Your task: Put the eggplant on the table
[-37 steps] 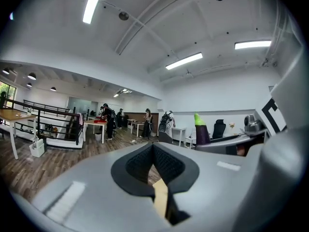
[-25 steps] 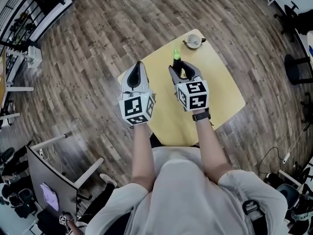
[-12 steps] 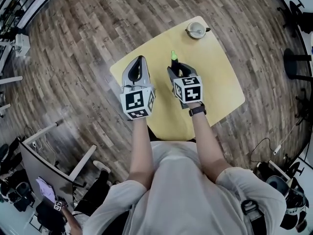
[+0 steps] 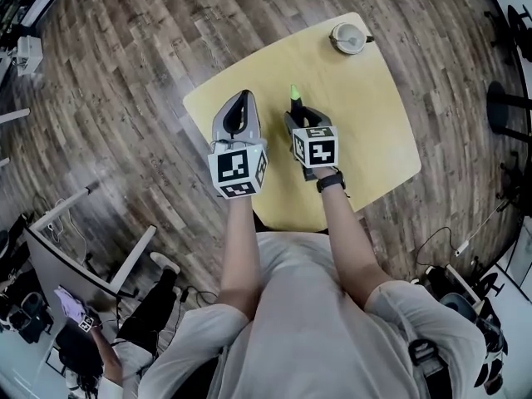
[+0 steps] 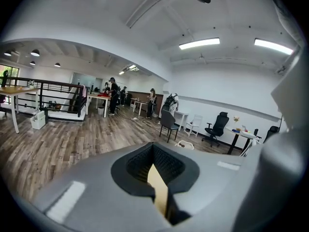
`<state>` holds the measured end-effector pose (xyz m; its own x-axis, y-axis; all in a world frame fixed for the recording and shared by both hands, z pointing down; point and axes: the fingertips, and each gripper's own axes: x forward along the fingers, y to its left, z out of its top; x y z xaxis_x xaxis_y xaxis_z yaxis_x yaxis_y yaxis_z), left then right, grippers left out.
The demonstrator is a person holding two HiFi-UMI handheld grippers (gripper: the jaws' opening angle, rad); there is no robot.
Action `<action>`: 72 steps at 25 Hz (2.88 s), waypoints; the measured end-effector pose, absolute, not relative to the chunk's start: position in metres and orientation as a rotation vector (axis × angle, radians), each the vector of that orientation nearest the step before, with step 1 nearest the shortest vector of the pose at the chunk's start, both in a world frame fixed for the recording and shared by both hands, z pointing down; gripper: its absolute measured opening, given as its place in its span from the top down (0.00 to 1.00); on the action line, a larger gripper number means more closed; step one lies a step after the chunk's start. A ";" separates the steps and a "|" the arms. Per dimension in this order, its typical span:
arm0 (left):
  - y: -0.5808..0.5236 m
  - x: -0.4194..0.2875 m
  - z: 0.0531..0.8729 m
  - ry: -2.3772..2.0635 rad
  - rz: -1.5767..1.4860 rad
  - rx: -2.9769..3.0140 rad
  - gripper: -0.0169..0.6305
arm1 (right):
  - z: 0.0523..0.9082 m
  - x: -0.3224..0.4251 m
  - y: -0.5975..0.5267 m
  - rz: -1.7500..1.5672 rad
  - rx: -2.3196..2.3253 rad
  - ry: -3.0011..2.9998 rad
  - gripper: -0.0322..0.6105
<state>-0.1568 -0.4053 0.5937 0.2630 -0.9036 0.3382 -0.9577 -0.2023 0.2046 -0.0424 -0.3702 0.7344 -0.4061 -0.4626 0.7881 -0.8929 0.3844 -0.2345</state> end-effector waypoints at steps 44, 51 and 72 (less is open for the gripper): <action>-0.368 -0.173 0.522 -1.846 0.153 2.099 0.96 | 0.612 -0.027 -0.394 0.586 1.256 -2.251 0.70; -0.351 -0.170 0.464 -1.934 0.119 2.175 0.96 | 0.528 -0.018 -0.388 0.435 1.345 -2.417 0.78; -0.282 -0.153 0.351 -2.053 -0.027 2.349 0.96 | 0.348 0.020 -0.324 0.035 1.587 -2.644 0.93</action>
